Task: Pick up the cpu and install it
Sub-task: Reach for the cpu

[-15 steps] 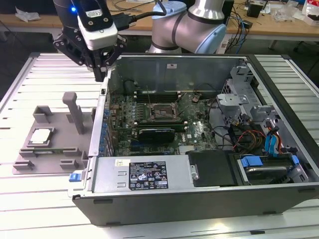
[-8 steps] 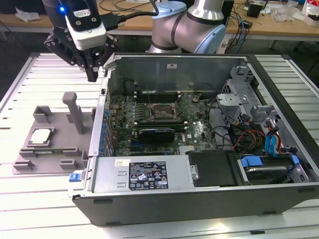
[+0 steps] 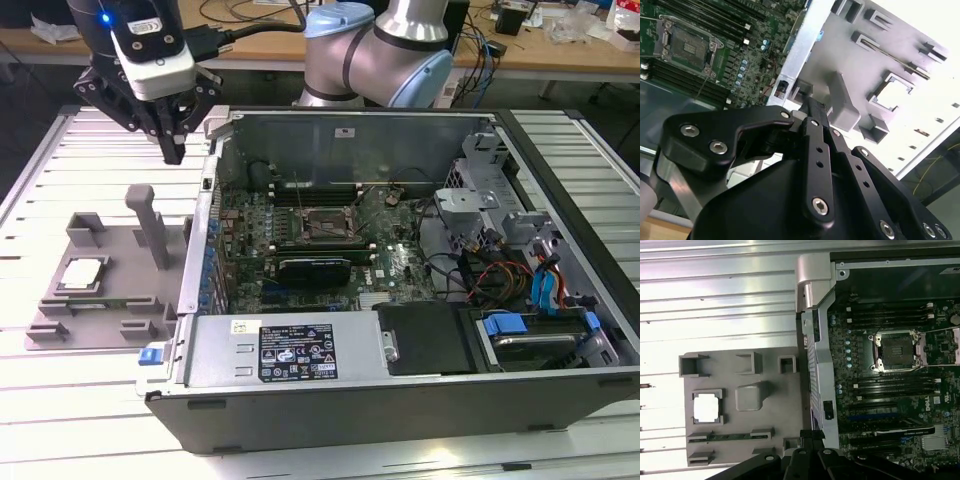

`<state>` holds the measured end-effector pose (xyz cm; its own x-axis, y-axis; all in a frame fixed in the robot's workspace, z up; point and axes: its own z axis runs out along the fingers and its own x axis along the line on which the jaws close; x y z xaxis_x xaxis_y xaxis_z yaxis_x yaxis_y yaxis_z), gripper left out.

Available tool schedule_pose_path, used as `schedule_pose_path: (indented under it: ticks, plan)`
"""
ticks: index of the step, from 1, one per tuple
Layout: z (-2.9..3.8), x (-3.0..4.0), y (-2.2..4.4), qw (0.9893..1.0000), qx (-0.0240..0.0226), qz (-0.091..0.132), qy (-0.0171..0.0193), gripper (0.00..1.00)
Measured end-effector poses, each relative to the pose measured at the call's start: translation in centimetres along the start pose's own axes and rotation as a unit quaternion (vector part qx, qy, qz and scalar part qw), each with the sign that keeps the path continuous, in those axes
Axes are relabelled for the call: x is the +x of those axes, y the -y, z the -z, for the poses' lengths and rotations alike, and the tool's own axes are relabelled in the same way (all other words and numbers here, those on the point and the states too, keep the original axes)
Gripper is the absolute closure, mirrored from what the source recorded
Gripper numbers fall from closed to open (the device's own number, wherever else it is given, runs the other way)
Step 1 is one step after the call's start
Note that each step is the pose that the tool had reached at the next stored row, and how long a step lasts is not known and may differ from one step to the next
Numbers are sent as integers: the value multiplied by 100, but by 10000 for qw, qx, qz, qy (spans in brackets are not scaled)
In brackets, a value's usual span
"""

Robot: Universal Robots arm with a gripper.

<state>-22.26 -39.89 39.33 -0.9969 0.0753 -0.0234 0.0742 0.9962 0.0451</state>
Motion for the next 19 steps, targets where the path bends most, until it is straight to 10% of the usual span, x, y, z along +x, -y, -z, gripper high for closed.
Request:
schedule_pose_path:
  ticks: [19]
  plan:
    - [7, 274, 20, 10000, 0, 0, 0, 89]
